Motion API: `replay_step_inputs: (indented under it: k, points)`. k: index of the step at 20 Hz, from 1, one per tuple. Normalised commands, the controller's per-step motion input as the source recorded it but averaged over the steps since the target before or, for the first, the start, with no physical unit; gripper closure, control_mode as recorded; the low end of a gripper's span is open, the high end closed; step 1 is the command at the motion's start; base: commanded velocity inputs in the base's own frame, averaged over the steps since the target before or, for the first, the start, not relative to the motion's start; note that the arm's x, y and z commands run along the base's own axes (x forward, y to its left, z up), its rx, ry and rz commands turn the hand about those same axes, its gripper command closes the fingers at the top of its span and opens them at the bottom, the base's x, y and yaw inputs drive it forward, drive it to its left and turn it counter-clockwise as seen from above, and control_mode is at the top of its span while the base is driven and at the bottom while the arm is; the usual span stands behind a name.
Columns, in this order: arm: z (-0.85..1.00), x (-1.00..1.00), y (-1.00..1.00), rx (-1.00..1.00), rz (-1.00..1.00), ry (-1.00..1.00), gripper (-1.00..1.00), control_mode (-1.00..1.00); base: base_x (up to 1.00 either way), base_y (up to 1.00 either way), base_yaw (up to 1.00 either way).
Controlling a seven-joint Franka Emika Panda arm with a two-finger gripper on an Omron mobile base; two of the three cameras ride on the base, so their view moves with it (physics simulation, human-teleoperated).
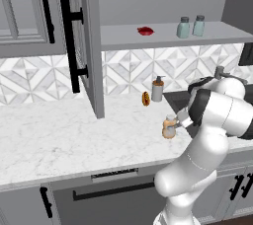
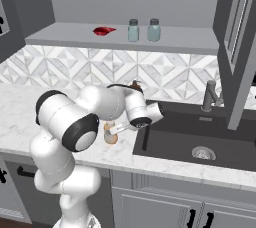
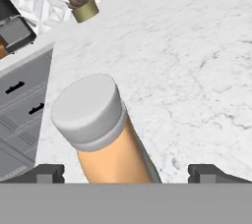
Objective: Put the shaker and condiment bottle from the counter next to their counterparts in the cabinet.
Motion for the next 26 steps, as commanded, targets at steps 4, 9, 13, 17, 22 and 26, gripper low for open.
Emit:
replay_step_inputs:
  k: [4,9,13,17,22,26]
  points:
    - [-0.01,0.0,0.12,0.0,0.0,0.01,-1.0,-1.0,0.0,0.0,0.0]
    - [-0.09,0.0,0.2,0.0,0.0,0.03,1.0,-1.0,0.0,0.0,0.0]
    - [-0.04,0.01,0.09,0.0,0.0,0.03,1.0,-1.0,0.0,0.0,0.0]
    - [0.0,0.0,0.0,0.0,0.0,0.0,1.0,-1.0,0.0,0.0,0.0]
    - [0.49,-0.05,-0.01,0.01,-0.01,0.0,1.0,-1.0,0.0,0.0,0.0]
    - [0.86,-0.31,-0.09,0.0,-0.06,0.0,1.0,-1.0,0.0,0.0,0.0]
